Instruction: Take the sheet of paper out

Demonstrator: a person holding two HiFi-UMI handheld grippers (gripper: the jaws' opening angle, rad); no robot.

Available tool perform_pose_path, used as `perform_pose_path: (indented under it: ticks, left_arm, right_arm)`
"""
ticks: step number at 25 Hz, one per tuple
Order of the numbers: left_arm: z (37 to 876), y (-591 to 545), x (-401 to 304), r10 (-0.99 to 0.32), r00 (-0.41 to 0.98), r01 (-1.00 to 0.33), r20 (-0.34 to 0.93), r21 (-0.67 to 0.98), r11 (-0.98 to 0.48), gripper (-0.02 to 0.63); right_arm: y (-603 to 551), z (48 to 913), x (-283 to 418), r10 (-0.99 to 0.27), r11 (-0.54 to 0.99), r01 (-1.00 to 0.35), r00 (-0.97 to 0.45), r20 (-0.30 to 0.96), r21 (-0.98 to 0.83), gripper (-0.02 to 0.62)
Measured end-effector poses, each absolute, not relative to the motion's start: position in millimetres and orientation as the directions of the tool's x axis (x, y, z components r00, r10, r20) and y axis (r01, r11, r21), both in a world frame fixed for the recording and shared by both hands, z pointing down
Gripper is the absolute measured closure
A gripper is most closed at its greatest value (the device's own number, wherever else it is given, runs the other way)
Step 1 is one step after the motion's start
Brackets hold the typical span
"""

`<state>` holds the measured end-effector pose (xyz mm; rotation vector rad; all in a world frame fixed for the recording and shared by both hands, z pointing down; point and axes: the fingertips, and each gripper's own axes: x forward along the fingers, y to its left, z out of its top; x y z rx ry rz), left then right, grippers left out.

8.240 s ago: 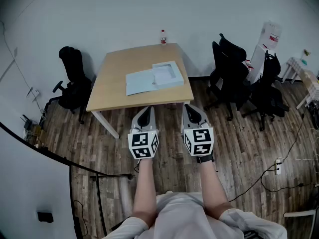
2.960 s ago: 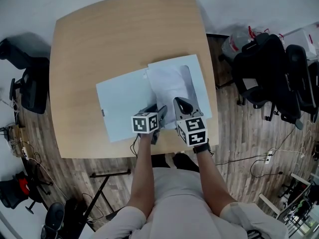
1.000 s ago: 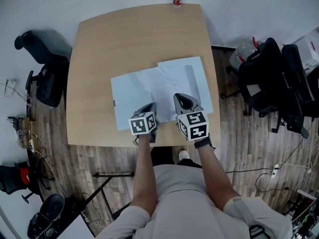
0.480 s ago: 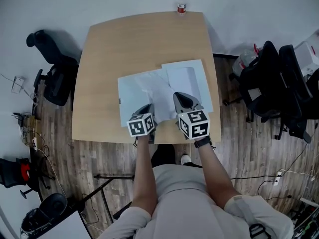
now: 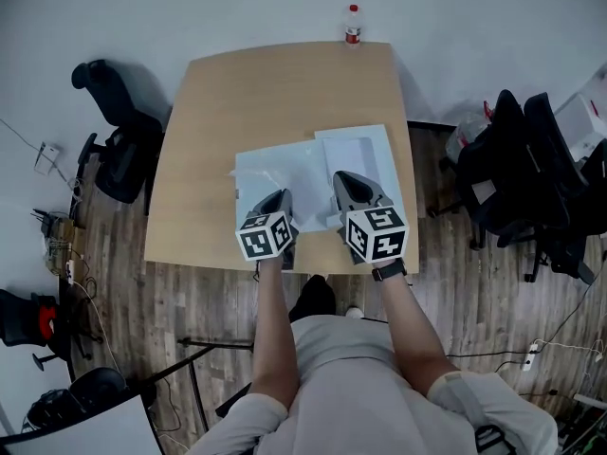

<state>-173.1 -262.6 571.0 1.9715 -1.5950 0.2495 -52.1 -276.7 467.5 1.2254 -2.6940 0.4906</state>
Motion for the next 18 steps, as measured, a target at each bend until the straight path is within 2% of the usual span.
perform_pose_path:
  ticks: [18]
  left_arm:
    - [420.3,-226.4,-143.8,-0.957,0.219,-0.962,0.191,0.204,-0.180,0.597]
  right_arm:
    - [-230.4,385.9,-19.7,-0.756,0.638,-0.765,-0.645,0.111,-0.093,0.583]
